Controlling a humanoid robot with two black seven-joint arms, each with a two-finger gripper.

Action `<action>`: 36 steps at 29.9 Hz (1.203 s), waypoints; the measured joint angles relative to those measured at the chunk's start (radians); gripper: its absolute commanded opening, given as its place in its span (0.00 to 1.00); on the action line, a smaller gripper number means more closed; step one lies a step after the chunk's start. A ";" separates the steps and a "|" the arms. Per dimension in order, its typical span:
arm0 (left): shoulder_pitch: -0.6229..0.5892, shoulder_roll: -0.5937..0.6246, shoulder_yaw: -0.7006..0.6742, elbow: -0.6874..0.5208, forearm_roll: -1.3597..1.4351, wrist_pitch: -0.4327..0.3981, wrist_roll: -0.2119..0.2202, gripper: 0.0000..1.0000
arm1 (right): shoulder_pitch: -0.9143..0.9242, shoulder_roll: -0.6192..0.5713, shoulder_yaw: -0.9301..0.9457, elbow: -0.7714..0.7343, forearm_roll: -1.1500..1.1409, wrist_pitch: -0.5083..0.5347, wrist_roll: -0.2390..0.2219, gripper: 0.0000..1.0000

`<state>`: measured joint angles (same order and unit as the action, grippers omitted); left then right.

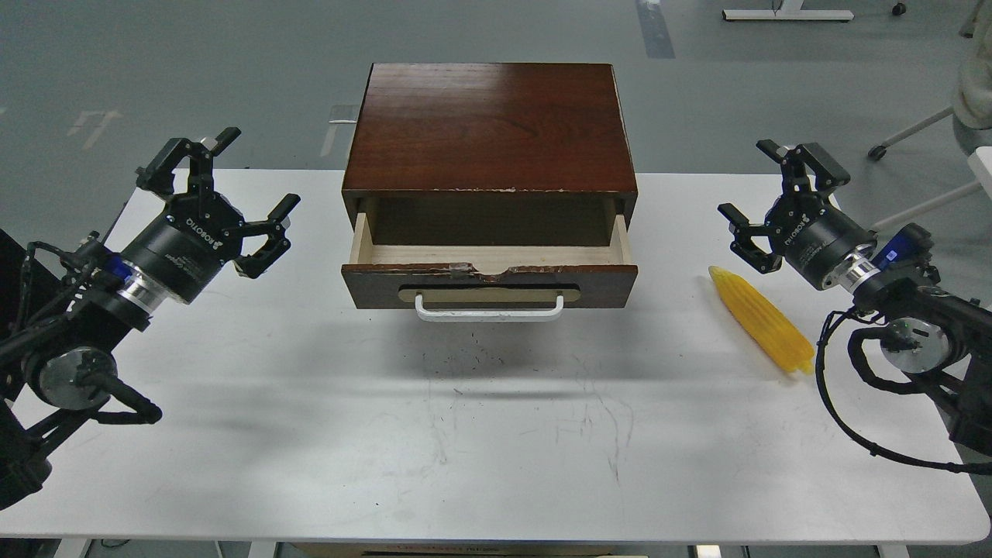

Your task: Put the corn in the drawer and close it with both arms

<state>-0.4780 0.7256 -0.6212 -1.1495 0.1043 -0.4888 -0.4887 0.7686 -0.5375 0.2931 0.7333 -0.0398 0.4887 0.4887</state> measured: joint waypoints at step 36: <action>-0.001 0.035 0.002 0.001 0.003 0.000 0.000 1.00 | 0.018 -0.030 -0.008 0.009 -0.002 0.000 0.000 1.00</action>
<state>-0.4787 0.7611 -0.6188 -1.1485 0.1075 -0.4888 -0.4887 0.7870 -0.5674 0.2853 0.7426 -0.0415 0.4887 0.4887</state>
